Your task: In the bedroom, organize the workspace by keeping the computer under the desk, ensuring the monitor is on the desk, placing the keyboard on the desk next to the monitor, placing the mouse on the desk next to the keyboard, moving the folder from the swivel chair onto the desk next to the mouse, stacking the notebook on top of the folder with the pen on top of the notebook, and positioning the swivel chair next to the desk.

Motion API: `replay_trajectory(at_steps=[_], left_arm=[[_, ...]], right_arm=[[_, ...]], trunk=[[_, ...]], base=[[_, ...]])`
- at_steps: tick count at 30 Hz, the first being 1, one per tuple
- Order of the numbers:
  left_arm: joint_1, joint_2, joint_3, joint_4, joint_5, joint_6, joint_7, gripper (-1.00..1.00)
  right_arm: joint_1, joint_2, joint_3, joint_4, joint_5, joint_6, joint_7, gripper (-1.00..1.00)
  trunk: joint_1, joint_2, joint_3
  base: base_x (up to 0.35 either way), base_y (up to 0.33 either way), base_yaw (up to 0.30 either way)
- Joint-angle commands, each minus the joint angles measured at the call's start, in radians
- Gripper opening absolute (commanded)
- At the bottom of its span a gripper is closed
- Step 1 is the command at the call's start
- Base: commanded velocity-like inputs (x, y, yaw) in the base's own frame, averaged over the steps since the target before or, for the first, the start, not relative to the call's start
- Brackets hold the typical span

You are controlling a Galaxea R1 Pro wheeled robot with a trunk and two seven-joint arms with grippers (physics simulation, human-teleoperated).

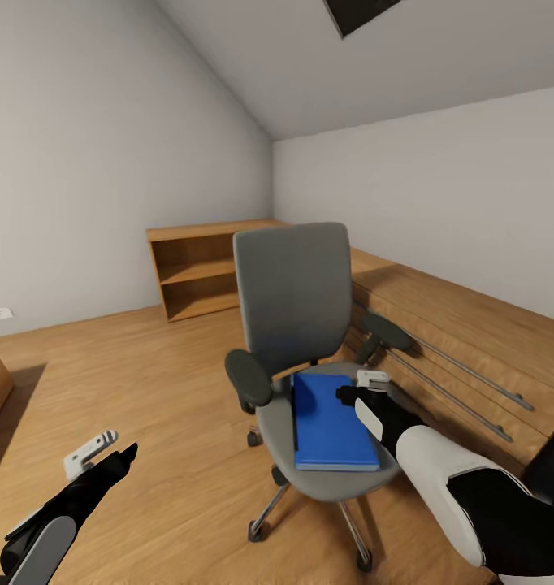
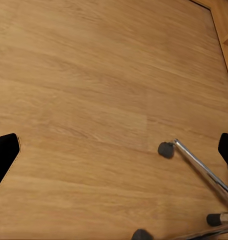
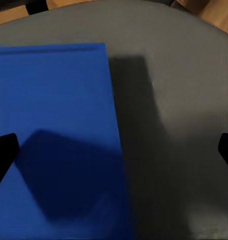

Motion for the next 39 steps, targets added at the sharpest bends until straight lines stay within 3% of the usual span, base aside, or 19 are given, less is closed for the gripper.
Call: replay_trajectory(at_steps=[1,39], left_arm=[[-0.001,0.001,-0.002,-0.002,0.007,0.001,0.008,1.00],[0.000,0.001,-0.002,0.005,0.007,0.001,0.008,1.00]], right_arm=[[0.000,0.000,0.010,0.046,-0.018,0.006,-0.006,1.00],[0.000,0.000,0.010,0.044,-0.018,0.004,-0.007,1.00]], trunk=[[0.000,0.000,-0.001],[0.000,0.000,-0.001]], base=[[-0.181,0.125,0.000],[-0.077,0.015,0.000]])
